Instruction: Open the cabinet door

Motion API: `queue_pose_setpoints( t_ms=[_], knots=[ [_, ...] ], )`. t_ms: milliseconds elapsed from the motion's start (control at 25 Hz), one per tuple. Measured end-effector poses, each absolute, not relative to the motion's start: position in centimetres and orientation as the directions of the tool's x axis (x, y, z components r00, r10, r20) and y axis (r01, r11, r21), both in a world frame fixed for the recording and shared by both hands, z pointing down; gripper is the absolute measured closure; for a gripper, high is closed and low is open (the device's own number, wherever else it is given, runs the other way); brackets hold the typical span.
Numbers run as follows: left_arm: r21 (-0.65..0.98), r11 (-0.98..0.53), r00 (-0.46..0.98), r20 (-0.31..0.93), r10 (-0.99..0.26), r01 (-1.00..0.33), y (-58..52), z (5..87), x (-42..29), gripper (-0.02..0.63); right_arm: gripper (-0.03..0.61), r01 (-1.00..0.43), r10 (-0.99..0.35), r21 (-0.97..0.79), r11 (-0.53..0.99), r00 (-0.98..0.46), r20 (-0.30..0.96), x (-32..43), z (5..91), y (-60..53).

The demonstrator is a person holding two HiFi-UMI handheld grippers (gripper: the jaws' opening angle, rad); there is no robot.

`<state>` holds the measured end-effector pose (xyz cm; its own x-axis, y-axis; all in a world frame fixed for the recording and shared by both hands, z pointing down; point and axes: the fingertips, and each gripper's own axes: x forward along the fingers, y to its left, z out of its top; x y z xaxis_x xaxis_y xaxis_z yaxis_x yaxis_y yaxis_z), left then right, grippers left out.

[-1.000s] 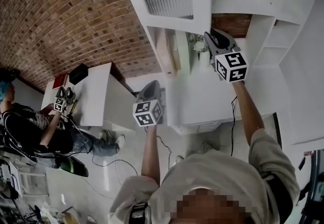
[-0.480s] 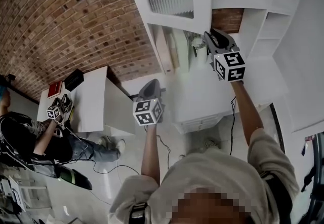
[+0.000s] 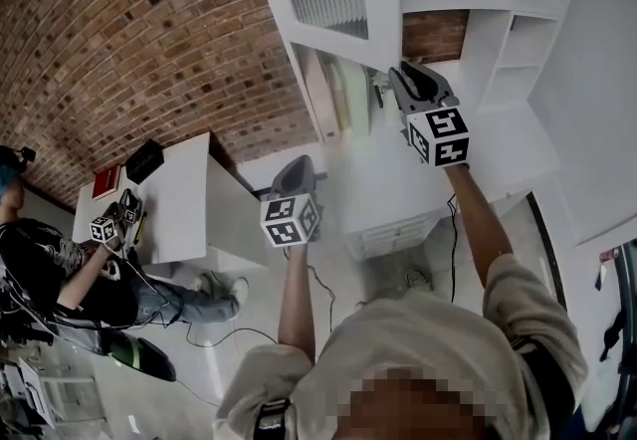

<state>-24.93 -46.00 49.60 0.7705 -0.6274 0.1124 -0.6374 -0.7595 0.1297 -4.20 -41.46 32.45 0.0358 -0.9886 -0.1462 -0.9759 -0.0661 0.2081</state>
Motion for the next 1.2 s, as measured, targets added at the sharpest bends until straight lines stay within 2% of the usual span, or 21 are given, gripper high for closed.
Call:
queue_pose_setpoints(
  t_ms=[1200],
  knots=[
    [0.134, -0.693, 0.705, 0.094, -0.703, -0.708, -43.1, 49.4, -32.7, 0.588, 0.486, -0.964, -0.975, 0.251, 0.088, -0.135, -0.178, -19.3, 32.8, -40.1]
  ],
)
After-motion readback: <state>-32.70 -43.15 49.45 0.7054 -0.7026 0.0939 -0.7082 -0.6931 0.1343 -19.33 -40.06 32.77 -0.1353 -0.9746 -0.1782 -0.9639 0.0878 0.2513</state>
